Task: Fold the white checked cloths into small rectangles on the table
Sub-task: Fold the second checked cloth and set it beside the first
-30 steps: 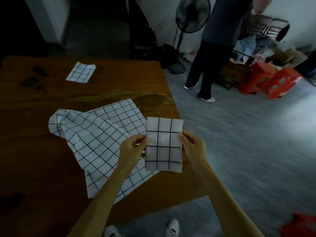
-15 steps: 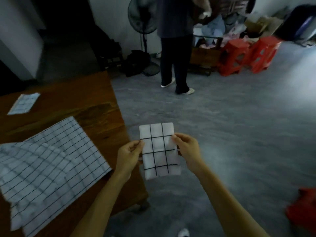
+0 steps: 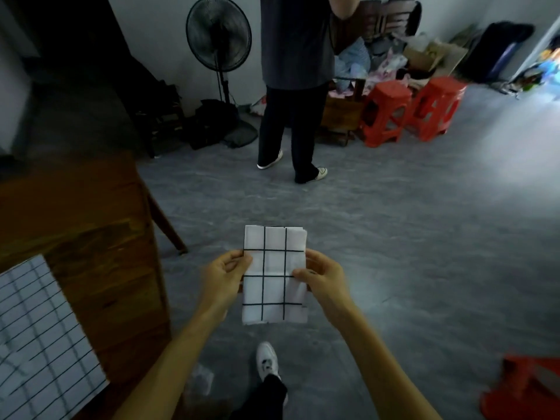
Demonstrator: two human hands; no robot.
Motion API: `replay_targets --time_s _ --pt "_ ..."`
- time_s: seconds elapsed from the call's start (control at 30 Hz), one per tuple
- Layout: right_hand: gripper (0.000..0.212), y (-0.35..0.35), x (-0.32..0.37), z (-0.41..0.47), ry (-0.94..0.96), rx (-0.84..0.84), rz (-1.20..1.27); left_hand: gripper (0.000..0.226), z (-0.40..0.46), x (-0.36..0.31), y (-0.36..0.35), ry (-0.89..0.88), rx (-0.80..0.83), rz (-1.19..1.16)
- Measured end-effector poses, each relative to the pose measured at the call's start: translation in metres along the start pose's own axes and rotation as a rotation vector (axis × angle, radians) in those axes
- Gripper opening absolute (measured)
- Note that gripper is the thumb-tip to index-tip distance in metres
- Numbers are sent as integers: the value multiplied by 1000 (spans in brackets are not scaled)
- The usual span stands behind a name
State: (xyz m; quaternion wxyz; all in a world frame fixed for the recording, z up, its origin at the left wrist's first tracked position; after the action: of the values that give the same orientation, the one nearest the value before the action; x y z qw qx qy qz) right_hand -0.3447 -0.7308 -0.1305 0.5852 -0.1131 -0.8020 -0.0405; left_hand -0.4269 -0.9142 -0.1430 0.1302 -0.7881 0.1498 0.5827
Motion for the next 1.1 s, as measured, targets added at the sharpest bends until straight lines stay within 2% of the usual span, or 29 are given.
replay_targets --time_s 0.1,0.37,0.47,0.73,0.9,1.1 --pt "39 8 18 58 16 -2 -33 26 53 -3 -4 2 83 -36" --pt "41 -17 93 222 6 107 -147 31 194 -57 46 -51 -9 -112" --pt "42 -37 114 281 16 144 -153 32 231 -86 77 -75 -62 -131" --pt "48 -106 144 440 22 379 -208 34 347 -112 165 -56 -263 -131" --pt "50 -148 163 558 31 513 -221 36 433 -133 212 -43 -392 -55" --pt "37 -198 214 694 -27 642 -146 34 524 -187 269 -16 -564 -36"
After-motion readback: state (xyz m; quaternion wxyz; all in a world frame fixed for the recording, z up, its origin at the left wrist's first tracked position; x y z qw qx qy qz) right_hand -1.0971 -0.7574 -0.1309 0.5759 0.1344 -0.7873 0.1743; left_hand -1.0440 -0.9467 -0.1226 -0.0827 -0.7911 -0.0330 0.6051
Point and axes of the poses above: each hand's wrist, its own z-axis towards the middle knuckle, its own y-axis out of the back of the hand, x = y × z, the point moved 6 cm from there along z, towards the middle knuckle, and after that the axes turned 11 degrees about x, right-handed, at the moved point
